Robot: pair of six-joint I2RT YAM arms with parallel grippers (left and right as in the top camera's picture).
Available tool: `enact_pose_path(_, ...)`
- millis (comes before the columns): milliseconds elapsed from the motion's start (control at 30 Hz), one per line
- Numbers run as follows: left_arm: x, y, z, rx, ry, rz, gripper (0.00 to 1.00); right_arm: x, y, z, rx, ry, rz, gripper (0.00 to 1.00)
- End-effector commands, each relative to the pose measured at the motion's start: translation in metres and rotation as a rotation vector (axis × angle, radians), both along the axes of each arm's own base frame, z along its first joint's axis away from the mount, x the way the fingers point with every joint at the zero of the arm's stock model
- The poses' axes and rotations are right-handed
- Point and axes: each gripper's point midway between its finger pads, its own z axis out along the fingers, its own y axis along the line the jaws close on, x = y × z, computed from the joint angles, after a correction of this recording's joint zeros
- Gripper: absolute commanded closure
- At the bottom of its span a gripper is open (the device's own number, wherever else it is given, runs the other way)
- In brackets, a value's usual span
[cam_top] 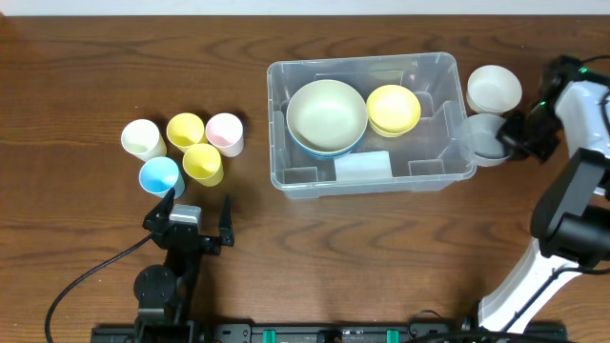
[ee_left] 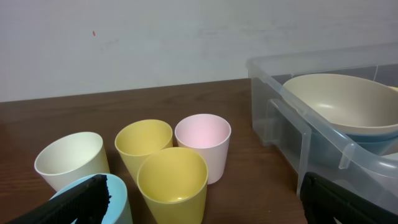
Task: Pack container
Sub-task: 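Carry the translucent bowl onto the yellow bowl in the container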
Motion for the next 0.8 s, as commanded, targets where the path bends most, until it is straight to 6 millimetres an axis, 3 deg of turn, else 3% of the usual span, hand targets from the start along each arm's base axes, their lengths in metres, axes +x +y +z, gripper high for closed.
enact_pose_path(0, -0.001, -0.002, -0.015, 0.009, 0.045, -0.013, 0.02, 0.014, -0.009, 0.069, -0.051, -0.132, 0.044, 0.99)
enact_pose_path(233, -0.001, -0.002, -0.015, 0.009, 0.045, -0.013, 0.02, 0.035, 0.000, 0.225, -0.148, -0.550, 0.066, 0.99)
enact_pose_path(333, -0.001, -0.002, -0.015, 0.009, 0.045, -0.013, 0.02, 0.042, 0.030, 0.281, -0.113, -0.739, 0.129, 0.99)
enact_pose_path(400, -0.001, -0.002, -0.015, 0.009, 0.045, -0.013, 0.02, 0.044, 0.058, 0.304, -0.081, -0.819, 0.195, 0.99)
enact_pose_path(467, -0.001, -0.002, -0.015, 0.009, 0.045, -0.013, 0.02, 0.047, 0.083, 0.309, -0.072, -0.841, 0.254, 0.99)
enact_pose_path(567, -0.001, -0.002, -0.015, 0.009, 0.045, -0.013, 0.02, 0.057, 0.125, 0.295, -0.060, -0.808, 0.354, 0.99)
enact_pose_path(633, -0.001, -0.002, -0.015, 0.009, 0.045, -0.013, 0.02, 0.068, 0.148, 0.272, -0.073, -0.756, 0.409, 0.99)
enact_pose_path(767, -0.001, -0.002, -0.015, 0.009, 0.045, -0.013, 0.02, 0.086, 0.165, 0.214, -0.091, -0.609, 0.393, 0.99)
